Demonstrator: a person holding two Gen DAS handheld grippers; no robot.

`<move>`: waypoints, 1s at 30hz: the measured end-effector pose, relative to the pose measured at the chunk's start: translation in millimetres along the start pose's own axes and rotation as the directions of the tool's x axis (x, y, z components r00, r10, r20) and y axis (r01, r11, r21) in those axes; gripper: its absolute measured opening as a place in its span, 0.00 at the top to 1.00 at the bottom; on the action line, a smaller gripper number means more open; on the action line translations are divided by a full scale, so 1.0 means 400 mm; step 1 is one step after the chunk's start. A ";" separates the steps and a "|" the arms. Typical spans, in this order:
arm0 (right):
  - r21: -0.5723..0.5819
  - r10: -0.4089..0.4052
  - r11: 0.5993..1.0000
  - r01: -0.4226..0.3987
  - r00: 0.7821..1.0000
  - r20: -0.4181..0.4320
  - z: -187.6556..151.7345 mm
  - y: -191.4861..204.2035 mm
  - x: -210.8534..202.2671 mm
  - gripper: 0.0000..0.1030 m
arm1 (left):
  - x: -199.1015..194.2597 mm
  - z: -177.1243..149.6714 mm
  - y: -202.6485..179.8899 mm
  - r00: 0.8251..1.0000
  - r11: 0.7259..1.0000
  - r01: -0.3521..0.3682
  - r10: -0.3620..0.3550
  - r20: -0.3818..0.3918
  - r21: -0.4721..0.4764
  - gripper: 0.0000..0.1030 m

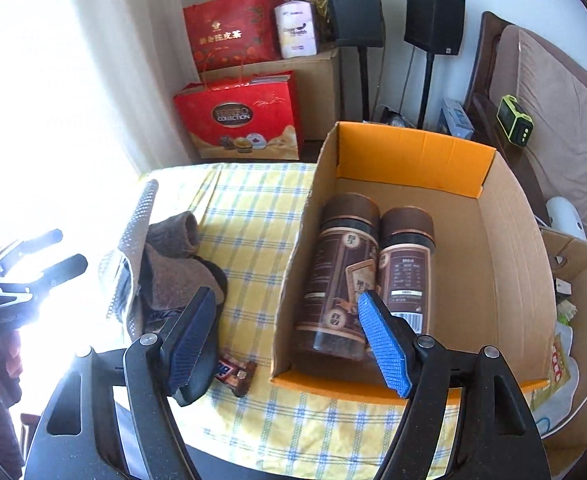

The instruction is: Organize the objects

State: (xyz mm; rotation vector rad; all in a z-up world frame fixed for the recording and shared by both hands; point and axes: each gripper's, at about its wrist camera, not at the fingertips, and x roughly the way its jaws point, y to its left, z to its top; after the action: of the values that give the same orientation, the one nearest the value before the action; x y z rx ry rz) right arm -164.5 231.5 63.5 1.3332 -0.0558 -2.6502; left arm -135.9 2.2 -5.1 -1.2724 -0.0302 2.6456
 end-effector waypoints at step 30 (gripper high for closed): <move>0.019 0.149 0.989 -0.148 0.987 -0.064 0.112 0.243 0.165 0.26 | 0.156 -0.191 0.212 0.977 0.910 0.129 -0.184 -0.104 -0.395 0.25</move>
State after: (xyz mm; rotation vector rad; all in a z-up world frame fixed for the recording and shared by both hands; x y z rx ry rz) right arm -225.3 122.5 48.8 1.3623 -0.1593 -2.4863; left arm -129.5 -74.0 -110.1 -1.4937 -0.6370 2.4811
